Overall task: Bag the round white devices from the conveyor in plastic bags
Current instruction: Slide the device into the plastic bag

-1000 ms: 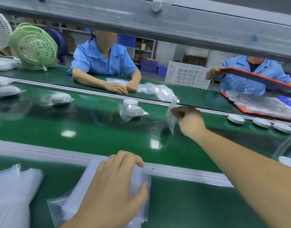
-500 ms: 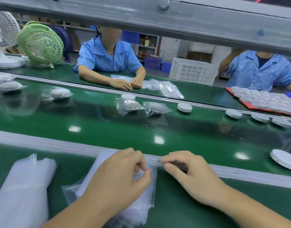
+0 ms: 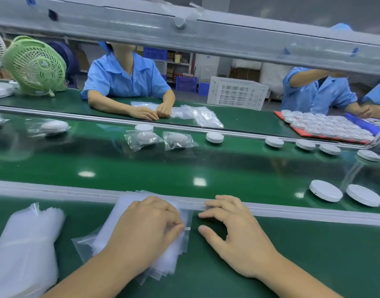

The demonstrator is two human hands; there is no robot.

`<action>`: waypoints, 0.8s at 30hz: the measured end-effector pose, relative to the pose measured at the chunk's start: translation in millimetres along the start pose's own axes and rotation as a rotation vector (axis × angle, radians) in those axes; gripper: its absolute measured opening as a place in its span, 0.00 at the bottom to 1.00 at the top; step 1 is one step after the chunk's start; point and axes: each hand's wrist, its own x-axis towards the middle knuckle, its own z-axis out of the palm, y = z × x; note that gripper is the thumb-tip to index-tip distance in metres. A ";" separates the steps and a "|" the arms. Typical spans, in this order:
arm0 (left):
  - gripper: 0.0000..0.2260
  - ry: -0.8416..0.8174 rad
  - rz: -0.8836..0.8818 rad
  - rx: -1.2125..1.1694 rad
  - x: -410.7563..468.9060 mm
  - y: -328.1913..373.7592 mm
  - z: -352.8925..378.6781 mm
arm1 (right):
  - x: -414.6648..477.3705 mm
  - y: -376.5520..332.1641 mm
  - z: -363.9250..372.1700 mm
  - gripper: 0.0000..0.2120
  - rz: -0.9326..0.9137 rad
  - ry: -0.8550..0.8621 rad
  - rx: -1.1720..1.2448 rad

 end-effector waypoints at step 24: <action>0.05 0.152 -0.040 -0.330 4.0 3.5 -3.3 | 6.9 200.7 -106.3 0.22 0.840 0.131 -0.242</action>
